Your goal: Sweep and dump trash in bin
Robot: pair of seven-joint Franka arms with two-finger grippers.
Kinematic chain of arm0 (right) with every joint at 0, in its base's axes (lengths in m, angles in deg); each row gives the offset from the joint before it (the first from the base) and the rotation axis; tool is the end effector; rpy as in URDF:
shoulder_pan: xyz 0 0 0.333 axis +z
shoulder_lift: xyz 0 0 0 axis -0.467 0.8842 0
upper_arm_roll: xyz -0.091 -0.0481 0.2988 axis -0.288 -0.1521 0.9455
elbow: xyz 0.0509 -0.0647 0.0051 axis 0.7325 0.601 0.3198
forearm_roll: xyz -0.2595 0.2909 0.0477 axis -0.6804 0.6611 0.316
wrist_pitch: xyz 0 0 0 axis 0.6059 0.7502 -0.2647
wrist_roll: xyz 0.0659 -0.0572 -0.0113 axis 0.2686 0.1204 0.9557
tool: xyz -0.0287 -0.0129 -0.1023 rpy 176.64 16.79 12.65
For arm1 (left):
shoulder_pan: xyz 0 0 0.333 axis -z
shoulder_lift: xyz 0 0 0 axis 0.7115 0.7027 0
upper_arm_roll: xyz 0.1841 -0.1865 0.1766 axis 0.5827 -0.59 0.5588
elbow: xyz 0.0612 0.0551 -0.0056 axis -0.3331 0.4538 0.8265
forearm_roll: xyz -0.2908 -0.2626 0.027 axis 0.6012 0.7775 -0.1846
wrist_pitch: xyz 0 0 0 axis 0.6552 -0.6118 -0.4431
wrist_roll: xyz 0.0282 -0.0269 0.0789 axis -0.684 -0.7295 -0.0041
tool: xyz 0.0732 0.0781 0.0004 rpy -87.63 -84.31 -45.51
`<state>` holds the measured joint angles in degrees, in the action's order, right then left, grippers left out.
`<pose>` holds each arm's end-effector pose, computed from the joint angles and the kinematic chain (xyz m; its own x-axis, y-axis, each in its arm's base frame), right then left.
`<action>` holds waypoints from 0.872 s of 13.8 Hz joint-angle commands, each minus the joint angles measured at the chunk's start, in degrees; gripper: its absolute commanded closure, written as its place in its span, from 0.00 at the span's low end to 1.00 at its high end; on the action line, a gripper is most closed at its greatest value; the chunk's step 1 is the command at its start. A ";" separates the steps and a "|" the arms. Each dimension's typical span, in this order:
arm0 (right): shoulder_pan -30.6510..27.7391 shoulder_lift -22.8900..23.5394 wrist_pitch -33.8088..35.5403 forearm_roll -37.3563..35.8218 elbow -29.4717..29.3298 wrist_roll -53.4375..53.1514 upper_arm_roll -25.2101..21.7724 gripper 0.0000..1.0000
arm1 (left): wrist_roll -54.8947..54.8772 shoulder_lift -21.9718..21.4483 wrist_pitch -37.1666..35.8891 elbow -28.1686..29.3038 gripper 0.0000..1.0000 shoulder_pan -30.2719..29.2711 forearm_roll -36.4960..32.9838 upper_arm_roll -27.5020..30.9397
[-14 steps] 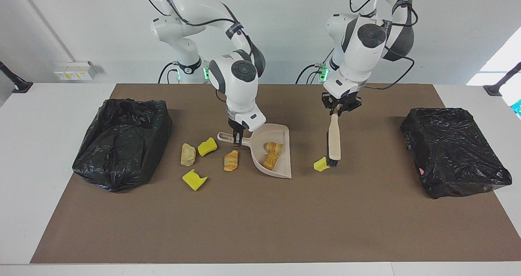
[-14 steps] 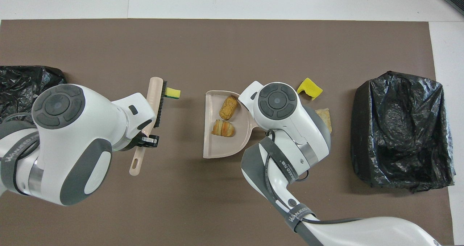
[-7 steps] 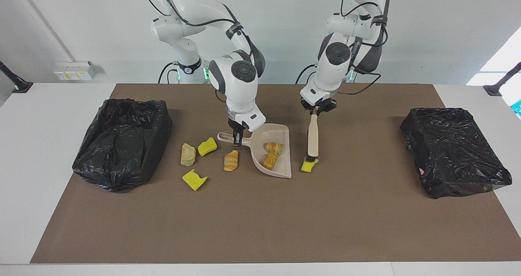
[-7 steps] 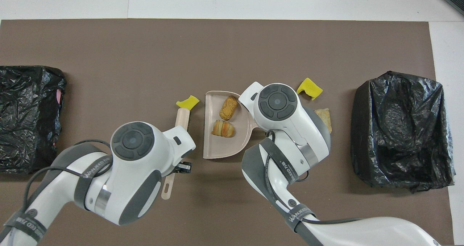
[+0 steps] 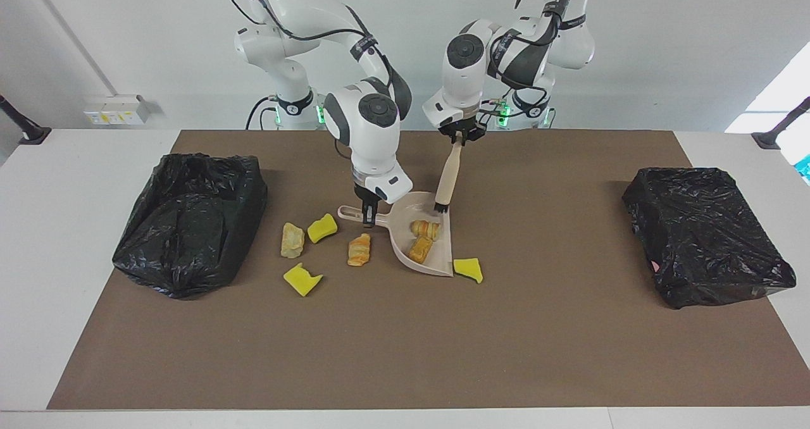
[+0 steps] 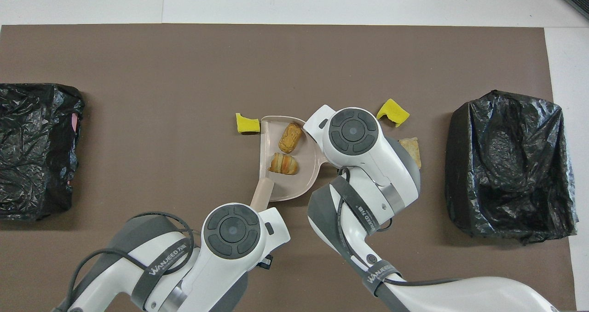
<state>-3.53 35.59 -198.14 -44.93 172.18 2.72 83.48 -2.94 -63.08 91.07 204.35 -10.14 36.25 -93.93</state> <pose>0.5510 0.2897 0.3692 0.0190 0.9929 -0.1171 0.9995 -0.0160 0.0263 0.3343 -0.3342 0.4116 0.8767 -0.3837 -0.2903 -0.4063 -0.9136 -0.0194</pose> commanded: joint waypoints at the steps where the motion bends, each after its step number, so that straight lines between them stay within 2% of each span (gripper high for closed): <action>1: -0.76 -1.81 -1.24 1.21 2.36 2.00 0.44 1.00 | -2.91 -2.26 -2.84 1.75 1.00 -0.06 0.78 1.42; 2: -0.76 -1.81 -1.24 1.21 2.36 2.00 0.44 1.00 | -3.61 -2.00 -2.58 1.49 1.00 -1.37 0.78 1.59; 4: -0.67 -1.90 -1.06 1.29 2.36 2.00 0.44 1.00 | -6.15 -0.34 0.04 0.97 1.00 -8.82 0.69 1.60; 6: -0.06 -1.90 -1.50 -0.01 2.36 2.44 0.35 1.00 | -9.58 2.30 9.24 0.61 1.00 -14.98 0.60 1.60; 9: 0.21 -1.90 -4.57 -2.13 2.36 2.44 0.44 1.00 | -10.12 10.98 11.91 -5.96 1.00 -17.63 -2.28 1.60; 12: 0.21 -1.90 -4.49 -2.31 2.80 2.70 0.35 1.00 | -11.26 15.22 13.06 -12.12 1.00 -20.10 -4.14 1.60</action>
<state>-2.91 35.34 -201.24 -46.30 172.92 3.48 83.71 -13.59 -50.96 104.52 197.44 -28.77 33.36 -91.60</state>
